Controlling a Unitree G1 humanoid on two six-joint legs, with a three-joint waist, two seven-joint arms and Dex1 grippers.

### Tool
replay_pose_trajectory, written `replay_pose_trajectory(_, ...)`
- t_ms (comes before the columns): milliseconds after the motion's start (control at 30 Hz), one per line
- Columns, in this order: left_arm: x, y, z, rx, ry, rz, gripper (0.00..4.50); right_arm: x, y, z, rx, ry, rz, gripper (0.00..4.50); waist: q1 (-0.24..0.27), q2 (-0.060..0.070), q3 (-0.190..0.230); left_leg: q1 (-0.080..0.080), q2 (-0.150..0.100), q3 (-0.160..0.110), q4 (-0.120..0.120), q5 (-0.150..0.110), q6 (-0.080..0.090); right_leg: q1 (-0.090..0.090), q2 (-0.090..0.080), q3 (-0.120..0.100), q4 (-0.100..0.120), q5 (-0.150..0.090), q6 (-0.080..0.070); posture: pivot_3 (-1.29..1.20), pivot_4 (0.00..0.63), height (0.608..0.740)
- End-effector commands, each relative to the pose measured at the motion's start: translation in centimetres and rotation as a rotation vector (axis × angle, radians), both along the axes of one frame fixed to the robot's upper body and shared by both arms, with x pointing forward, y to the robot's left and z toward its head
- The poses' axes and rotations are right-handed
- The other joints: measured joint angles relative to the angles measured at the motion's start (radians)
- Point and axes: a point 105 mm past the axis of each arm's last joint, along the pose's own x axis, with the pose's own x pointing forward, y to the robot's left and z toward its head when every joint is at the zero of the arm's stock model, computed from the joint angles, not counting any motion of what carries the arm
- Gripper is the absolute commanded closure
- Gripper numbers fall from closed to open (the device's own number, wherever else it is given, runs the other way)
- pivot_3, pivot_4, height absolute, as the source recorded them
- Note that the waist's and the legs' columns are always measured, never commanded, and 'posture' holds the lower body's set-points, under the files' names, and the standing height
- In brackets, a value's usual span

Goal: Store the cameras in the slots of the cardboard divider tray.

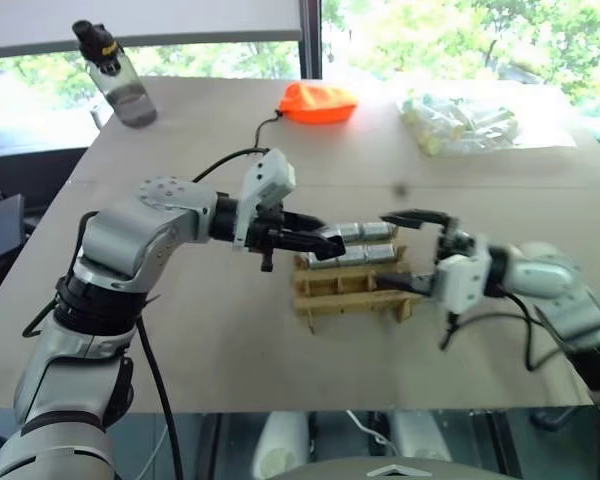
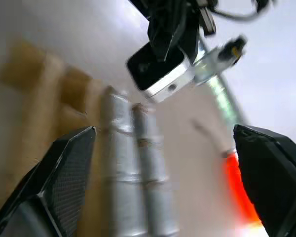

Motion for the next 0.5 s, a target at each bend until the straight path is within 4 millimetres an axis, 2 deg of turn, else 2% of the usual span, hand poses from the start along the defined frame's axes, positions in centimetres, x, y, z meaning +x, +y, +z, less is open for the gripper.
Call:
replay_pose_trajectory(33,-0.9,0.1,0.4,0.008,-0.078,-0.037,3.77,-2.0,-1.4,1.3,0.24,0.26,-0.048,0.07,-0.005,-0.002,0.001,0.0,0.0,0.0,0.0,0.0,0.0,0.0,0.0,0.0,0.0,0.0,0.0,0.0,0.15,0.726)
replay_pose_trajectory(133,-1.2,-0.1,-0.3,0.008,-0.081,-0.031,3.77,-3.8,-4.7,-0.7,0.286,0.414,-0.132,0.07,-0.006,-0.003,0.002,0.003,0.0,0.004,0.003,0.0,0.001,0.001,0.001,0.003,0.001,0.0,0.001,0.0,0.15,0.726)
replay_pose_trajectory(267,-1.7,-0.4,-1.2,0.019,-0.094,-0.037,3.77,-5.0,-8.0,-2.2,0.364,0.464,-0.26,0.07,-0.003,-0.004,0.001,0.009,0.0,0.002,0.003,-0.003,0.006,0.008,0.001,0.003,0.001,-0.002,0.004,0.0,0.15,0.726)
replay_pose_trajectory(400,-1.9,-0.5,-1.8,0.035,-0.1,-0.036,3.77,-5.7,-9.0,-2.4,0.416,0.395,-0.273,0.07,-0.004,-0.004,0.001,0.011,0.001,0.002,0.002,-0.003,0.006,0.009,0.003,0.003,0.002,-0.002,0.004,0.0,0.15,0.726)
replay_pose_trajectory(500,-1.5,-0.1,-2.1,0.058,-0.115,-0.005,3.77,-6.2,-9.5,-3.1,0.401,0.437,-0.26,0.07,-0.005,-0.003,0.001,0.012,0.002,0.003,0.001,-0.003,0.006,0.009,0.003,0.004,0.002,-0.002,0.004,0.0,0.15,0.726)
